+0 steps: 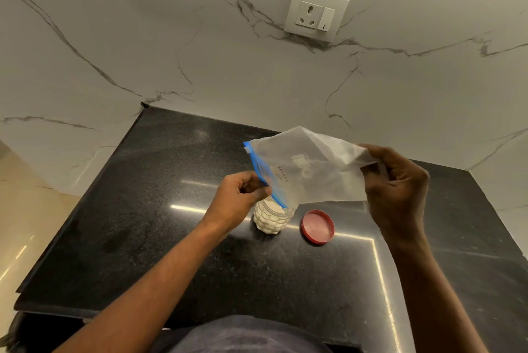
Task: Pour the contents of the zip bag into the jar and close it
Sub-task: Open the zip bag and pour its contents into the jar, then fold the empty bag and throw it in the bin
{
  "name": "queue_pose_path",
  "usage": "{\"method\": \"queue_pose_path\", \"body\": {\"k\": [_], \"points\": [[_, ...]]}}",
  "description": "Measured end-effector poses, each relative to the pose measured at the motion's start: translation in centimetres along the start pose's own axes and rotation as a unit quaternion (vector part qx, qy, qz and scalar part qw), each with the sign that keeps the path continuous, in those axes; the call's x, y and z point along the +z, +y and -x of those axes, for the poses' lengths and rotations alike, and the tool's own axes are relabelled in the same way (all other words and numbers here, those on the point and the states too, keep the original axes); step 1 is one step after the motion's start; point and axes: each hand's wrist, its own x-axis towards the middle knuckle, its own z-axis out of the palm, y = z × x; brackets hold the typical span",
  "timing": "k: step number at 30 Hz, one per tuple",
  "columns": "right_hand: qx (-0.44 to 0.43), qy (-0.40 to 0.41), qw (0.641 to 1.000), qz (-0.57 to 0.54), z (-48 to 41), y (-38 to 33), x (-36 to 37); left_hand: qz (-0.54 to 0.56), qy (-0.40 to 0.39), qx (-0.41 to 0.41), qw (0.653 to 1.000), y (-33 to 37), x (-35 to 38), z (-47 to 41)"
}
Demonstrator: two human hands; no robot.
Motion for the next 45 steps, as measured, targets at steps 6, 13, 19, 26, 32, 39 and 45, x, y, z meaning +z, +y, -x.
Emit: {"method": "queue_pose_path", "body": {"k": [6,13,19,26,32,39,45], "points": [[0.183,0.133,0.95,-0.217,0.0,0.4,-1.0,0.02,0.003,0.065,0.998,3.9,0.4,-0.5],[0.366,0.075,0.879,-0.295,2.1,2.8,-0.5,-0.042,0.004,0.127,0.991,9.4,0.3,-3.2],[0.244,0.047,0.953,-0.176,1.7,2.4,-0.7,-0.147,-0.071,0.151,0.975,11.5,-0.7,-4.2],[0.165,0.034,0.969,-0.183,-2.3,0.6,0.9,-0.176,-0.149,0.13,0.964,11.6,-0.2,-3.8],[0.212,0.038,0.945,-0.246,-2.4,0.8,1.2,-0.295,-0.126,0.157,0.934,11.5,-0.4,-3.3],[0.222,-0.03,0.929,-0.295,-1.4,-0.3,1.8,-0.396,-0.059,0.253,0.881,13.5,4.2,-3.1],[0.221,-0.029,0.93,-0.291,-1.4,-0.7,1.3,-0.33,-0.074,0.248,0.908,13.4,5.5,-3.7]]}}
